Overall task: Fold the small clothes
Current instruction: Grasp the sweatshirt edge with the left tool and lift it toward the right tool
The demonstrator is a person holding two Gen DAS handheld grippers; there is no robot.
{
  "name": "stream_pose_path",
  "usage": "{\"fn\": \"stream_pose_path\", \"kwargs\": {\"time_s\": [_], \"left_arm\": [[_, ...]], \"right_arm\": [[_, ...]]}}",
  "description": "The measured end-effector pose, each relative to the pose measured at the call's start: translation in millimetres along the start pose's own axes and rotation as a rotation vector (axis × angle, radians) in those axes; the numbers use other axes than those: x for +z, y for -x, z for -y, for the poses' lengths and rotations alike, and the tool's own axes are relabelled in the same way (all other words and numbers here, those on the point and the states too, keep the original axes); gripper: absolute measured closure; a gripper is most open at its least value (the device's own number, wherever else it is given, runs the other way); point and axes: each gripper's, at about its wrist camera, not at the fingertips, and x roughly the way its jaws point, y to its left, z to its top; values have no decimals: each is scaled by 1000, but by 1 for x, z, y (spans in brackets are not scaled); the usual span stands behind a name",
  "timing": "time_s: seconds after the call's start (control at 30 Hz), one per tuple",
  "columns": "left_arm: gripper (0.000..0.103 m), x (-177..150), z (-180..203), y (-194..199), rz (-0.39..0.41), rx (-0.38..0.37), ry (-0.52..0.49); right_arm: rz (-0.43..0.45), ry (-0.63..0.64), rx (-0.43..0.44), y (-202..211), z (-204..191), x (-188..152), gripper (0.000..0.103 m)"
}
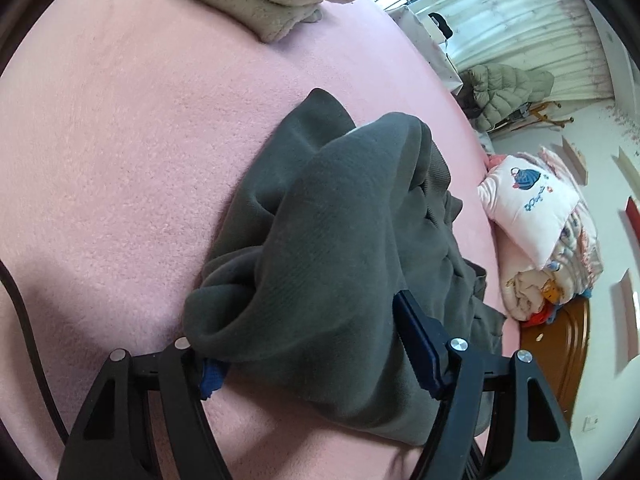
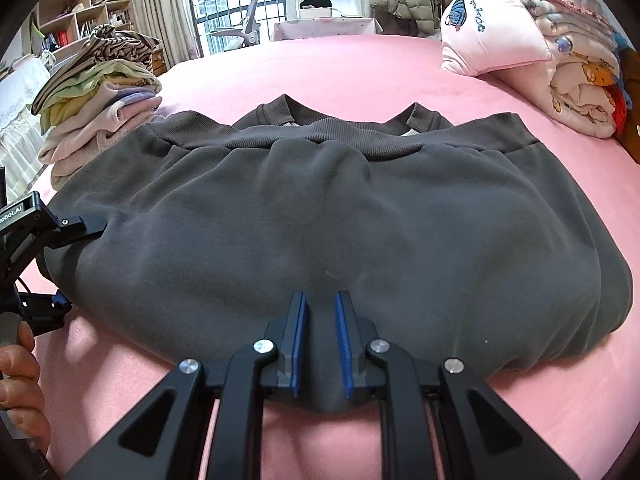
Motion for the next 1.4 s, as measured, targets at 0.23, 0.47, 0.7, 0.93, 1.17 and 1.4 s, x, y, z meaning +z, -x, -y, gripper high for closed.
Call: {"fn": "stream_pose_path", "kwargs": {"time_s": [0.23,0.47,0.7,0.93,1.17,1.4], "left_arm": [[65,-3,25,7,18,63,-162],[73,-4,43,16,48,82,-225],[75,-12,65,38,123,92,-309],[75,-18,95,61,184,93,-393],[75,-31,129,70,200,94,-466],[76,-53,175,82,246,119,-598]], "right_arm": [[-18,-22,9,0,2,2,89],[-26,-36,20,10,3,7,89],[-5,-77,35,24,14,8,89],[52,-123,33,35,24,17,89],[-28,-95,27,-7,21,5,88],[-26,-130,81,-2,32,4,88]]}}
